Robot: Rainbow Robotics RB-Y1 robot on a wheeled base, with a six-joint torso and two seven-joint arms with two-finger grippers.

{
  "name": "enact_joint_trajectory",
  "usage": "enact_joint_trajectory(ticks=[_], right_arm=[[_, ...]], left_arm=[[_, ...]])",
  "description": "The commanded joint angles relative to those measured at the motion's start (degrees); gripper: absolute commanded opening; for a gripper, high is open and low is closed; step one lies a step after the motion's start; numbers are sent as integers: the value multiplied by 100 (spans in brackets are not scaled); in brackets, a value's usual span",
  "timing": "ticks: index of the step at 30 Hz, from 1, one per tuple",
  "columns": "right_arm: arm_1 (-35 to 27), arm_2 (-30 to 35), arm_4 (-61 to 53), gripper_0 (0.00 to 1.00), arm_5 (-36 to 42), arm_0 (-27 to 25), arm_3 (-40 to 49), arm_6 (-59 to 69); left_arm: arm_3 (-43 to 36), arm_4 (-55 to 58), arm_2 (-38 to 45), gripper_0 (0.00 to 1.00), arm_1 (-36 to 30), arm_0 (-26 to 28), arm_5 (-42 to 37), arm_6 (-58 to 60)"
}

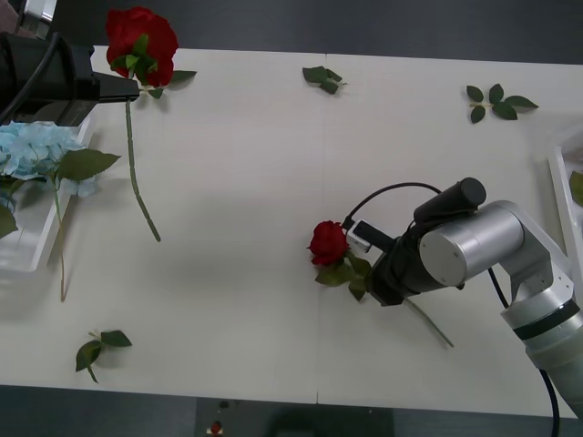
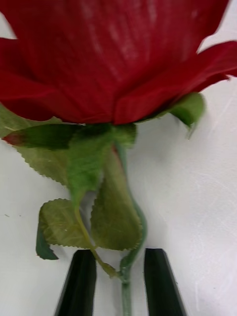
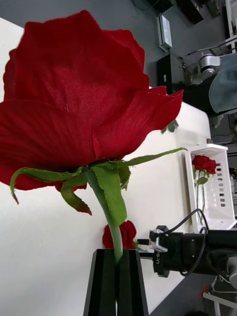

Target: Put the red flowers into the right box and the blue flowers into the left box

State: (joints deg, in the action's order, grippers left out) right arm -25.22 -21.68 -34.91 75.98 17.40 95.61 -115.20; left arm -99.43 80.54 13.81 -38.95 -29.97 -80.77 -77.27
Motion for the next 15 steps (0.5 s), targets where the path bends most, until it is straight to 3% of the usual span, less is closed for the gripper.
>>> enact_joint_trajectory(ticks=[1,2,5,7,15], right_arm=[[26,32,54,26,-39,132,90,147],[17,32,63,25,-39,132,81,147],[0,32,63,6,-39,114,90,147],[0,32,63,0,-39,114,90,147],[-18,128,-69,0,-48,158,160,155]], left_arm=[[-156,23,95,0,-43,35,61,-157],[-156,23,86,0,-51,35,61,-157],[-156,-3,60,0,-43,35,70,-157],[-156,-3,34,0,-43,35,105,-157],[-156,-29,-10,0,-51,35,149,-157]])
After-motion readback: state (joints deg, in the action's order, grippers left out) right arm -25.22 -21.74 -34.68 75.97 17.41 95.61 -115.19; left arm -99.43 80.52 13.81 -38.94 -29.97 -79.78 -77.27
